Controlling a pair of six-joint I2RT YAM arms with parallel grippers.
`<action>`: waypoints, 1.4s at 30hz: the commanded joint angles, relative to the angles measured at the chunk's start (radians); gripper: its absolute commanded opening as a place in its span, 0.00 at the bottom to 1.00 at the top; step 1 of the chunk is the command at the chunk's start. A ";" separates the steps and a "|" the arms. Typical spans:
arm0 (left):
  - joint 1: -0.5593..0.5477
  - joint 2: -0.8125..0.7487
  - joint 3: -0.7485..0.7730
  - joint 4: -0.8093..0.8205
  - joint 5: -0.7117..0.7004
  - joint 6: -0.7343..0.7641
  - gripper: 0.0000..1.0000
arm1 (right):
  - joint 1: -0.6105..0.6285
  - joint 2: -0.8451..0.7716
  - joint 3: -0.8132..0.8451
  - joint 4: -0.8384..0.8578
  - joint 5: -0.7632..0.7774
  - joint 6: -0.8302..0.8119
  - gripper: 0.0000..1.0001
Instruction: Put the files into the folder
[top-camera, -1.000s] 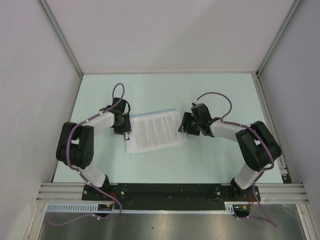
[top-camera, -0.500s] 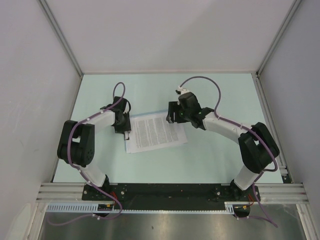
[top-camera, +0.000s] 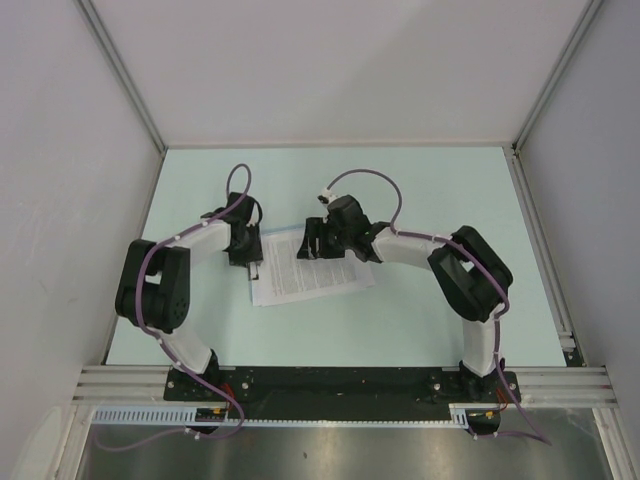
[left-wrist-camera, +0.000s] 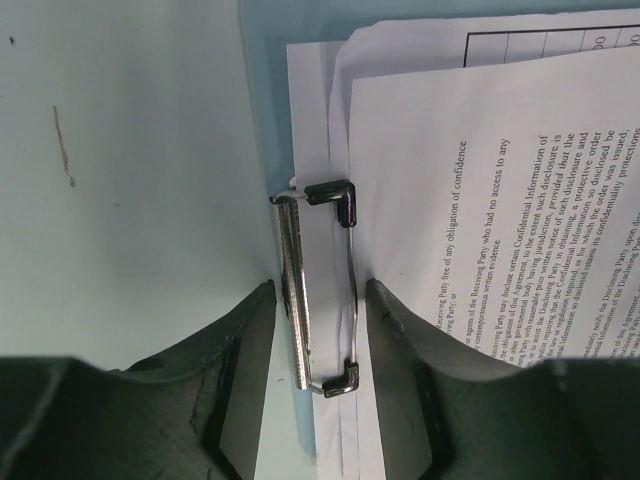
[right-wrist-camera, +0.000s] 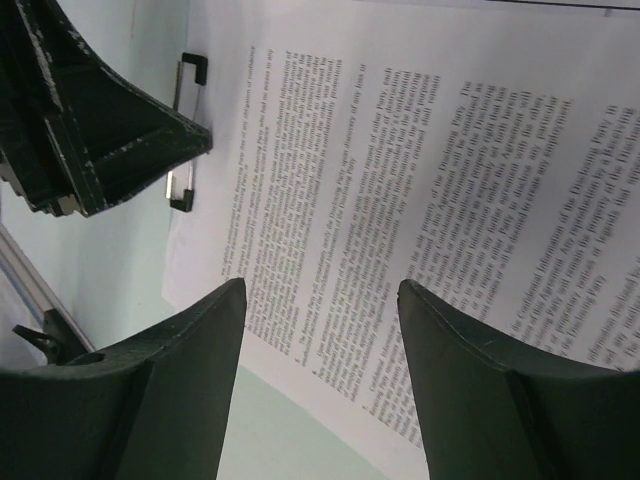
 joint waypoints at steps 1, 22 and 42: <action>-0.008 0.067 -0.016 -0.008 -0.034 -0.004 0.47 | 0.023 0.044 0.074 0.119 -0.067 0.061 0.66; 0.007 0.048 -0.034 0.048 0.130 0.004 0.00 | 0.051 0.217 0.093 0.270 -0.115 0.217 0.53; 0.057 -0.031 -0.139 0.154 0.255 -0.065 0.00 | 0.025 0.049 0.106 0.102 -0.142 0.008 0.74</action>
